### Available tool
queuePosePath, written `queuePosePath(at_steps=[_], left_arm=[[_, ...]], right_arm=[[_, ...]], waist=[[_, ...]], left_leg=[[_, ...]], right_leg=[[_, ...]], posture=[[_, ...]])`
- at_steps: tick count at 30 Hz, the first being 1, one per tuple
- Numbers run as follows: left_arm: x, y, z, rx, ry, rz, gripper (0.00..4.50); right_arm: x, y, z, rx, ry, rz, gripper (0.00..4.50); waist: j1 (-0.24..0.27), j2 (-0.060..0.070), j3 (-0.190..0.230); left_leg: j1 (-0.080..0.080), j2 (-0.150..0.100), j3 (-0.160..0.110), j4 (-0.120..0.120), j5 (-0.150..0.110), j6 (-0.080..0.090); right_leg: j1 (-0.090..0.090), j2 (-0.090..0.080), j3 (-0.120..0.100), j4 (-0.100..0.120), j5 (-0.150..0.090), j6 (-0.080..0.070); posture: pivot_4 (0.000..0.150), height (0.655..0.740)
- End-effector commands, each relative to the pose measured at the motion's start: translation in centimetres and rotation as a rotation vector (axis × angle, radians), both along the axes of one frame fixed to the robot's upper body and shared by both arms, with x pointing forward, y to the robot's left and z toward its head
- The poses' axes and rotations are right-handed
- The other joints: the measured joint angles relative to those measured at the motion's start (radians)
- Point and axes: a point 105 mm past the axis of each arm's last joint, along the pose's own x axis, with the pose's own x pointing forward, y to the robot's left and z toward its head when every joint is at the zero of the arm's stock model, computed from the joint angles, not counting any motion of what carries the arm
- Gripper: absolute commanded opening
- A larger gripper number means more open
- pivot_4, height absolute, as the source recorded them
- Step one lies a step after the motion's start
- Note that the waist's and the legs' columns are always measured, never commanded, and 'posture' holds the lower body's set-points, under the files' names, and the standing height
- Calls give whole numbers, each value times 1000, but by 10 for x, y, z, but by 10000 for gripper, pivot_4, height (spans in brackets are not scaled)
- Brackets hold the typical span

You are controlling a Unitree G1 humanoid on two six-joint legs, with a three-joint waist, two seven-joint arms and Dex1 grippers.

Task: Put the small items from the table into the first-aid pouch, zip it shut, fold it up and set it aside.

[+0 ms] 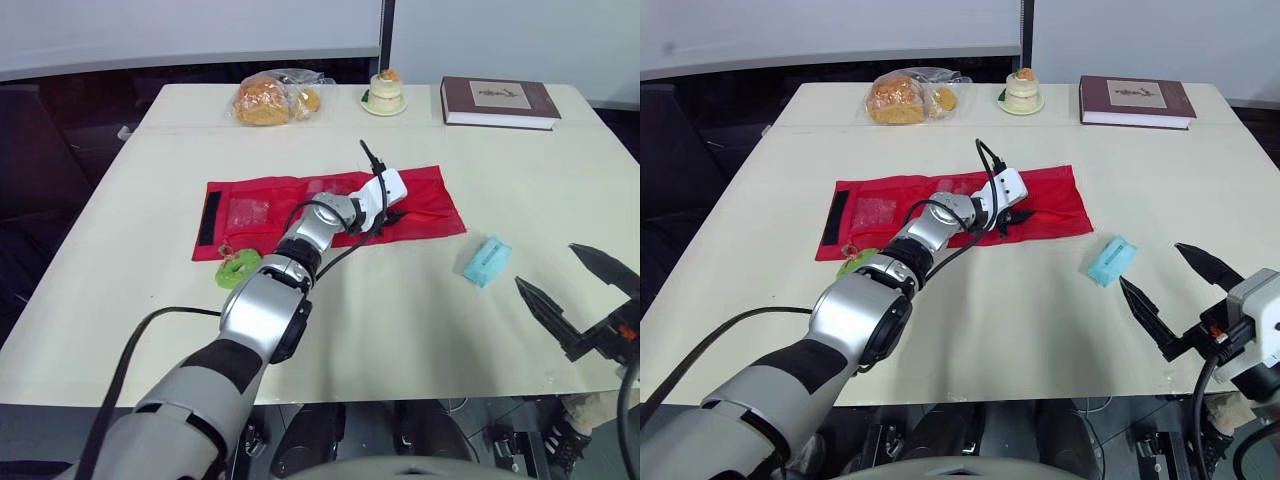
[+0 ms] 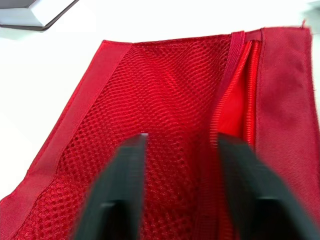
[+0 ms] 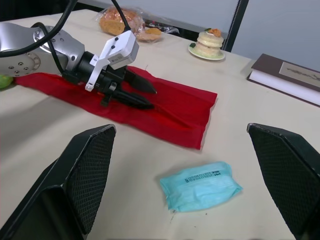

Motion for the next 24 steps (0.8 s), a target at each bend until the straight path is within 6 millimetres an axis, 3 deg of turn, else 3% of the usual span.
queuePosePath(at_steps=[1, 2, 5, 10, 18, 24], left_arm=[[4, -1, 14, -28, -27, 9, 3353], [3, -1, 14, -28, -26, 3, 458], [2, -3, 16, -32, -28, -16, 458], [-2, -9, 22, -54, -36, -69, 458], [-7, -14, 25, -52, -43, -116, 458], [-7, -13, 28, -56, -53, -128, 458]], right_arm=[[-1, 5, 6, -5, -29, 6, 45000], [-1, 6, 5, 4, -24, 8, 45000], [-1, 5, -1, 1, 10, -11, 45000], [18, 0, -40, -36, 141, -200, 45000], [52, 14, -81, 140, 248, -389, 45000], [80, 19, -93, 264, 226, -492, 45000]], waist=[[0, 0, 0], [0, 0, 0], [0, 0, 0], [0, 0, 0], [1, 1, 0], [-1, 1, -1]], left_leg=[[0, 0, 0, 0, 0, 0], [0, 0, 0, 0, 0, 0], [0, 0, 0, 0, 0, 0], [0, 0, 0, 0, 0, 0], [0, 0, 0, 0, 2, -4], [0, -1, 0, 0, 2, -4]], right_leg=[[0, 0, 0, 0, 0, 0], [0, 0, 0, 0, 0, 0], [0, 0, 0, 0, 0, 0], [0, 0, 0, 0, 0, 0], [0, 0, 0, 0, 0, 0], [-1, 0, 0, 0, 0, 0]], posture=[[1500, 7289], [1500, 7289], [1500, 7289], [1500, 7289], [1500, 7289], [1500, 7289]])
